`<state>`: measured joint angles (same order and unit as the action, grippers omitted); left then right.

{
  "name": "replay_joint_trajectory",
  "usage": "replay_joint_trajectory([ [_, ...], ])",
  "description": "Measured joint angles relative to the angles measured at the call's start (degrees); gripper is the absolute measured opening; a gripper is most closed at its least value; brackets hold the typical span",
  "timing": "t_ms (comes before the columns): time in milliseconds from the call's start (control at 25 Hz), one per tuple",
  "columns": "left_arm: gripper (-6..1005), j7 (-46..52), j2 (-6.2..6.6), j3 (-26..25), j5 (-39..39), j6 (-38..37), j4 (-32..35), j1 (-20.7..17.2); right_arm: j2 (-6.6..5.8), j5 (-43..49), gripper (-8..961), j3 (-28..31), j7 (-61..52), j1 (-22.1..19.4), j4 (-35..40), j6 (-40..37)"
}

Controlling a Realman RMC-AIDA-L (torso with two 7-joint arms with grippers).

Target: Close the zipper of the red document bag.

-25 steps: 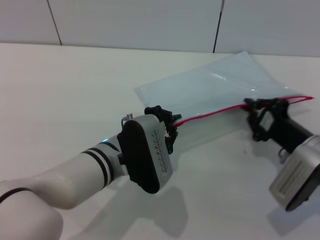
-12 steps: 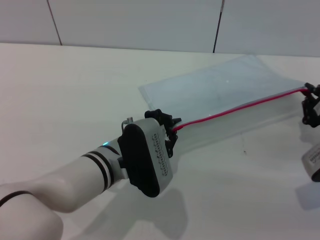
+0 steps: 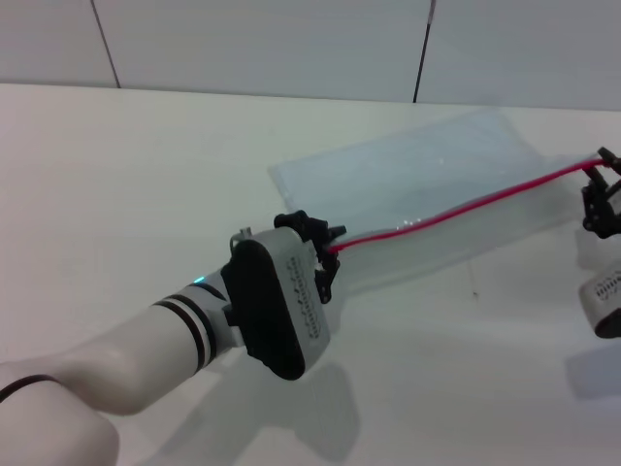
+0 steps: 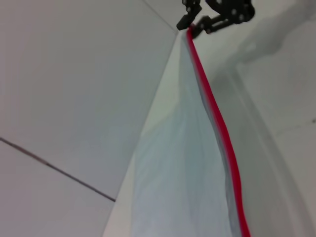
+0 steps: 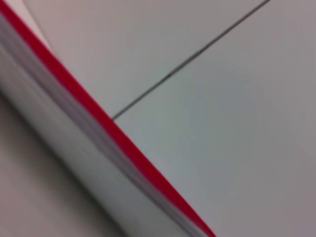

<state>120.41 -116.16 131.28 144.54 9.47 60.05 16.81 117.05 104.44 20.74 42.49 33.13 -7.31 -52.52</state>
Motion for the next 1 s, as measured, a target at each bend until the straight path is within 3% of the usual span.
replay_joint_trajectory([
  [120, 215, 0.4, -0.03, -0.2, -0.8, 1.7, -0.1, -0.2, 0.00, -1.9, 205, 1.1, 0.1, -0.5, -1.8, -2.6],
  [360, 223, 0.4, -0.05, 0.3, -3.4, 10.7, -2.8, -0.6, 0.01, -6.6, 373, 1.4, 0.0, -4.1, -5.7, -16.7],
  [600, 483, 2.7, -0.06, 1.0, -8.7, 24.1, -5.4, -0.8, 0.04, -10.3, 511, 0.8, -4.2, -6.7, -9.6, -29.6],
  [840, 597, 14.3, 0.21, 2.2, -10.4, 41.8, -10.1, -0.8, -0.45, -9.8, 697, -2.4, -27.2, -6.8, -7.2, -33.5],
  [1000, 673, 24.8, 0.62, 3.4, -10.3, 51.5, -14.3, 0.1, -0.59, -8.4, 697, -8.0, -45.4, -4.6, -0.3, -33.3],
])
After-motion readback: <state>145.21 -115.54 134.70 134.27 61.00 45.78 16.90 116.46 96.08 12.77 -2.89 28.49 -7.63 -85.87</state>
